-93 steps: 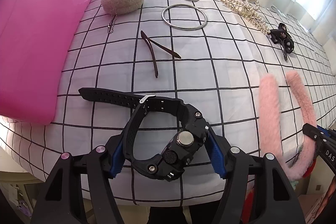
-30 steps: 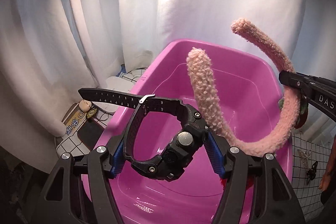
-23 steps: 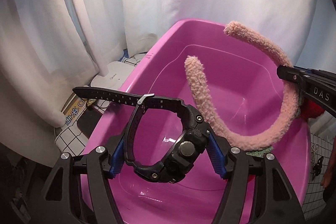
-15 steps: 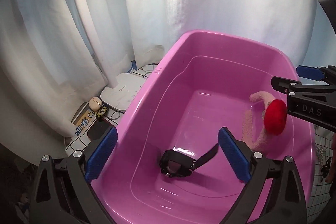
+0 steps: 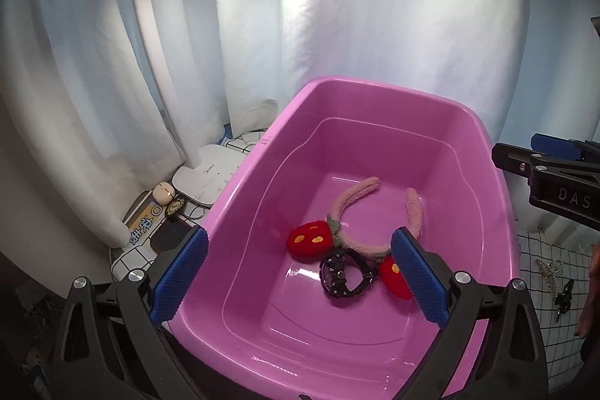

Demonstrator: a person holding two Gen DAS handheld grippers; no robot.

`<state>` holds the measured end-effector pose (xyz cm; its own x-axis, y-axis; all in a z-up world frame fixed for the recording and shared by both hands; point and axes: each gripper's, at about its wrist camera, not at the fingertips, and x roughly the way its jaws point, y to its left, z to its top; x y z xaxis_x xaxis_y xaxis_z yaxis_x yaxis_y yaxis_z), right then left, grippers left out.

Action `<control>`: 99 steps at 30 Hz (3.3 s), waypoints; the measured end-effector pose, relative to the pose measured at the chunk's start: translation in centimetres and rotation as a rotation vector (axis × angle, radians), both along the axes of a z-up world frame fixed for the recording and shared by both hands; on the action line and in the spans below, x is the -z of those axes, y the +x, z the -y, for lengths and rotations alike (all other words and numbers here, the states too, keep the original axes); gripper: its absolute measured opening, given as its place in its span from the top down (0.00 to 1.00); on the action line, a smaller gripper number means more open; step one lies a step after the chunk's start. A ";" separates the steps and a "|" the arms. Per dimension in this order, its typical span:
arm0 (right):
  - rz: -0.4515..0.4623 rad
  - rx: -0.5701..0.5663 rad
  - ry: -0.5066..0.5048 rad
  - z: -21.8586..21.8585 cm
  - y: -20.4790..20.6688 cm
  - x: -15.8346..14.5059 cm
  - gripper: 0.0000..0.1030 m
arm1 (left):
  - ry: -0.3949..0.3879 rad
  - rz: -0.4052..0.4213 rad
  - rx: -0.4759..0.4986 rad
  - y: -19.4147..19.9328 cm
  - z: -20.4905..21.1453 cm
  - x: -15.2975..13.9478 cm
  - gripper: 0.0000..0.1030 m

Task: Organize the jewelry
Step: 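Move both tools back over the remaining items on the table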

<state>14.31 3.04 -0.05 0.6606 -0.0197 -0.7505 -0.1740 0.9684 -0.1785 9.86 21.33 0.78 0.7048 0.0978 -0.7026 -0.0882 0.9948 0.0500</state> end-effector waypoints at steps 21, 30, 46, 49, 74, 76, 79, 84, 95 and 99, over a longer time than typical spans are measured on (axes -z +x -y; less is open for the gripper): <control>-0.004 0.481 0.177 24.8 -22.2 1.9 0.36 | -0.189 0.001 0.425 -8.9 19.3 0.1 0.06; -0.062 0.642 0.225 32.2 -26.9 5.5 0.36 | -0.131 -0.172 0.454 -9.4 24.8 6.3 0.06; -0.168 0.581 0.292 35.2 -23.5 12.3 0.36 | -0.135 -0.348 0.242 -6.7 24.4 15.6 0.06; -0.179 0.564 0.298 35.3 -22.5 13.3 0.36 | -0.137 -0.361 0.210 -6.1 24.4 16.7 0.06; -0.237 0.582 0.242 36.1 -19.4 17.2 0.36 | -0.058 -0.381 0.134 -1.3 26.5 21.3 0.06; -0.231 0.586 0.236 36.1 -19.2 17.2 0.36 | -0.053 -0.375 0.135 -1.3 26.7 21.4 0.06; -0.222 0.588 0.219 36.0 -18.7 17.3 0.35 | -0.051 -0.367 0.136 -1.4 26.7 21.4 0.06; -0.224 0.603 0.207 36.4 -17.8 17.2 0.35 | -0.047 -0.355 0.136 -1.5 26.8 21.3 0.05; -0.226 0.640 0.201 37.9 -16.9 17.1 0.34 | -0.046 -0.343 0.135 -1.6 26.7 21.3 0.05; -0.202 0.621 0.121 37.5 -16.5 17.5 0.29 | -0.045 -0.321 0.135 -1.6 26.7 21.2 0.05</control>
<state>-2.24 -34.45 -17.53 0.3996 -0.2594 -0.8792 0.4046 0.9106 -0.0847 8.30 -5.35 -20.41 0.4517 -0.0170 -0.8920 0.0570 0.9983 0.0099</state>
